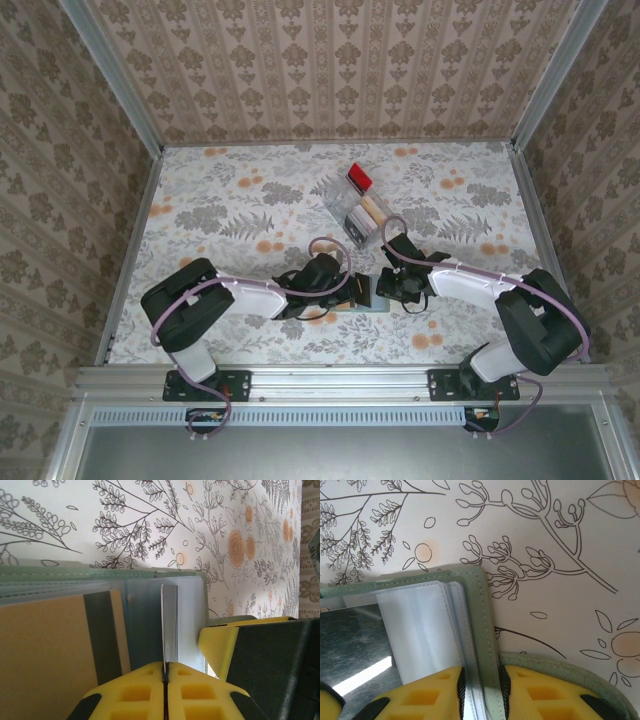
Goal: Put the credit cards into the card holder
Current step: Insert the credit card into the card slot.
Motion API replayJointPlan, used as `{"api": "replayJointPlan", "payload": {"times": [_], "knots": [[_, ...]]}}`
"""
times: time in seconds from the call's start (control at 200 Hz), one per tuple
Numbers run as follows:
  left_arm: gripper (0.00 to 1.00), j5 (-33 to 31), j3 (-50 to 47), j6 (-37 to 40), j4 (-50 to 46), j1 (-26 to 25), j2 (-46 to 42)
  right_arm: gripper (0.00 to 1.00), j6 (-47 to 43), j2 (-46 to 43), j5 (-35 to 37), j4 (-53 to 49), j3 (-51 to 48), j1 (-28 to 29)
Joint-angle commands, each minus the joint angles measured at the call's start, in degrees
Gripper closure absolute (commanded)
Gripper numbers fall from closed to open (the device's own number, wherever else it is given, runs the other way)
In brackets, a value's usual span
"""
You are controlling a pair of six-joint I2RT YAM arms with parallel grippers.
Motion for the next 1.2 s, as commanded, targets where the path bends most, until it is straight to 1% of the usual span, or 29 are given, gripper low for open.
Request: {"api": "replayJointPlan", "payload": {"times": [0.0,0.21,0.48,0.7,0.805,0.86,1.02,1.09,1.135,1.195], "knots": [[0.95,0.1,1.3,1.3,-3.6,-0.4,1.3,0.72,0.4,0.6,0.2,-0.6,-1.5,-0.4],[0.99,1.9,2.5,1.3,-3.5,-0.5,3.1,0.72,1.0,0.5,-0.3,0.3,-2.0,-0.5],[0.99,4.0,3.2,1.2,-4.6,-0.1,5.1,0.71,1.8,-0.6,-2.4,1.9,-2.7,-1.8],[0.92,5.1,5.6,2.3,-7.0,-0.2,6.5,0.71,1.8,-0.8,-2.9,1.9,-2.9,-2.3],[0.9,5.1,6.7,2.9,-8.9,-0.4,6.9,0.71,1.9,-0.8,-2.6,1.8,-3.0,-2.4],[0.86,5.2,7.3,3.3,-10.4,-0.4,6.9,0.71,2.0,-1.1,-2.3,1.6,-3.1,-2.4],[0.8,2.8,8.4,5.3,-15.3,-0.9,5.1,0.71,2.1,-1.9,-1.4,0.9,-3.0,-2.5],[0.82,1.7,9.4,6.8,-17.7,-1.2,4.3,0.71,2.1,-2.0,-1.3,0.9,-3.0,-2.5],[0.84,1.7,9.7,7.1,-18.1,-1.3,4.3,0.71,2.1,-1.9,-1.4,0.8,-3.0,-2.6],[0.85,1.9,10.2,7.4,-18.2,-1.5,4.6,0.71,2.0,-1.9,-1.5,0.9,-3.0,-2.6]]}}
